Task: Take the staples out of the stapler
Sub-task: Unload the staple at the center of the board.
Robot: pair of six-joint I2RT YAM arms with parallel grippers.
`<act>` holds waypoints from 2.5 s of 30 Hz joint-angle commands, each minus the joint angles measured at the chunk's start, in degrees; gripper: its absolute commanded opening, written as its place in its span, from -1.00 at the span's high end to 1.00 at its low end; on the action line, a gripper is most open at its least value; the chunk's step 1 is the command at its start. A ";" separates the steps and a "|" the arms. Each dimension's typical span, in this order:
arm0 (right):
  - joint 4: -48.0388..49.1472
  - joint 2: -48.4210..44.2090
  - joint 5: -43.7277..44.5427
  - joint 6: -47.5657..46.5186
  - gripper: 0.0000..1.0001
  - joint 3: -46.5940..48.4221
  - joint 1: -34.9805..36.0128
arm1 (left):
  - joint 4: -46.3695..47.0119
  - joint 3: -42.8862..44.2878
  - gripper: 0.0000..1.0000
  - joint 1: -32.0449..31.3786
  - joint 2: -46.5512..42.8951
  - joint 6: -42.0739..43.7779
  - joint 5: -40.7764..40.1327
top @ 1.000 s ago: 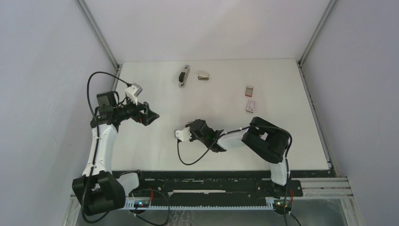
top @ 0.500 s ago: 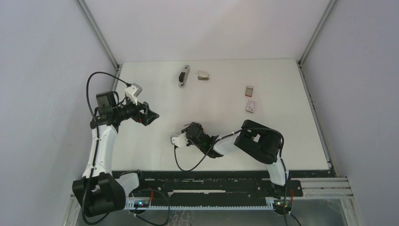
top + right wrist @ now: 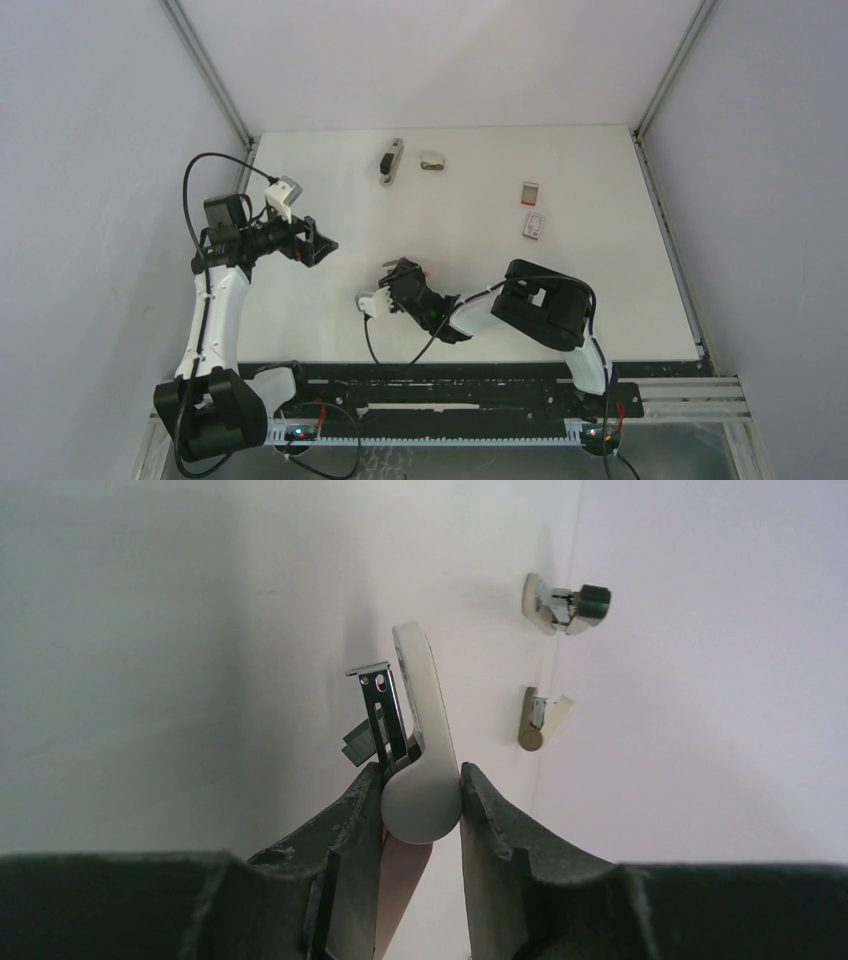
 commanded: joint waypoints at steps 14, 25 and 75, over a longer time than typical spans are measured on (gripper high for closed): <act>11.02 -2.02 4.20 -8.08 0.70 -0.69 0.61 | 3.03 -2.18 -1.00 0.55 -2.06 0.09 1.11; 2.84 -5.94 -2.24 16.10 0.71 -0.97 -2.95 | 3.12 -2.41 -0.99 0.58 -2.47 -0.03 1.10; -13.82 -12.12 3.17 16.45 0.67 9.08 -8.72 | 6.69 -3.39 -1.00 0.68 -2.27 -2.45 -0.89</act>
